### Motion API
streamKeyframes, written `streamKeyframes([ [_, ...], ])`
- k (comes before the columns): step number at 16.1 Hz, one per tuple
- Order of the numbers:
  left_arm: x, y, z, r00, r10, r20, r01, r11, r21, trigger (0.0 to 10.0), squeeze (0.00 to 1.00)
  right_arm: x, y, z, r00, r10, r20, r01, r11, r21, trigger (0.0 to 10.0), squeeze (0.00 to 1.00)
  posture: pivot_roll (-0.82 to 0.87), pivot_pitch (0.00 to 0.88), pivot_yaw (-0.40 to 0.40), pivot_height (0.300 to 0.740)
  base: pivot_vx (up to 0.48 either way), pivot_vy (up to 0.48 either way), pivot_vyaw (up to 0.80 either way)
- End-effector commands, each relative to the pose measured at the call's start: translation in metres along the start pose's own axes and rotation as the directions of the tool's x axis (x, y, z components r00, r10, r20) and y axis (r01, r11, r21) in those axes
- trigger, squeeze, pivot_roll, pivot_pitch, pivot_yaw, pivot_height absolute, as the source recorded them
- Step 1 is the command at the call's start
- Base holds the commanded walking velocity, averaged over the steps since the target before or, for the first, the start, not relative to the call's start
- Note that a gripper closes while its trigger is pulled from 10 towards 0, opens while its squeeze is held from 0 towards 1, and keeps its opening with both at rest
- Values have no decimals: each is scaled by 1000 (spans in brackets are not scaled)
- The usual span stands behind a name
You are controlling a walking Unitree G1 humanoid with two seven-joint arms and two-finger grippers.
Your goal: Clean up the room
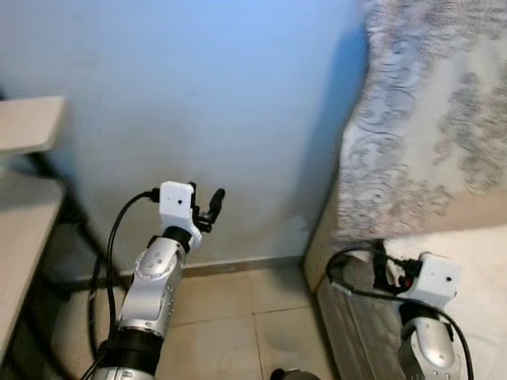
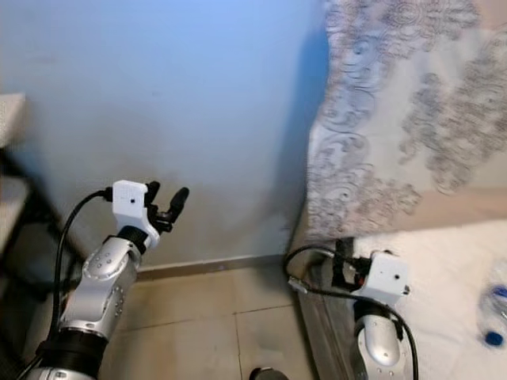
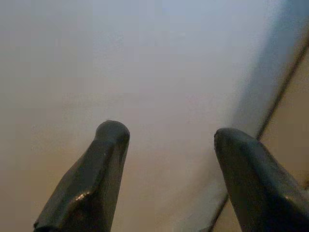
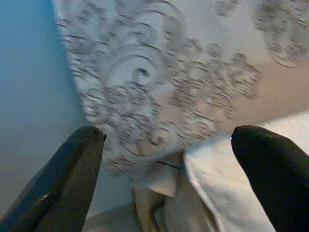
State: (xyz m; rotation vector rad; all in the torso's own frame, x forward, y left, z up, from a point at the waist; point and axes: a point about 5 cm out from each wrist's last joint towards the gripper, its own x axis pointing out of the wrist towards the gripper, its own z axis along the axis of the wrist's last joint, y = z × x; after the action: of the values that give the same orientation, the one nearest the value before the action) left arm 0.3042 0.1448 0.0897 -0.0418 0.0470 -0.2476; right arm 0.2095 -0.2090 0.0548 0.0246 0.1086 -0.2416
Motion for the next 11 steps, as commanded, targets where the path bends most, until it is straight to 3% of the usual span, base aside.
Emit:
streamKeyframes([
  [1, 2, 0, -2, 1000, -8, -13, 8, 1000, -3, 10000, 0, 0, -2, -4, 1000, -8, -23, 8, 1000, 2, 10000, 569, 2, 11, 15, 740, -450, 0, 0],
  [4, 3, -2, -1, 1000, -11, -12, 11, 1000, -7, 10000, 0, 2, 0, -3, 1000, 2, -22, -2, 1000, -22, 10000, 573, 2, 12, 13, 740, -460, 0, 0],
  [5, 4, -2, -1, 1000, -16, -10, 16, 1000, -11, 10000, 0, 3, 0, -4, 1000, 13, -26, -14, 999, -40, 10000, 580, 2, 13, 12, 740, 0, 0, 0],
  [11, 9, -9, 1, 995, -99, -3, 99, 995, -9, 10000, 0, 2, -1, -7, 999, 8, -33, -10, 999, -52, 10000, 592, -4, 12, 19, 740, 0, 53, -743],
])
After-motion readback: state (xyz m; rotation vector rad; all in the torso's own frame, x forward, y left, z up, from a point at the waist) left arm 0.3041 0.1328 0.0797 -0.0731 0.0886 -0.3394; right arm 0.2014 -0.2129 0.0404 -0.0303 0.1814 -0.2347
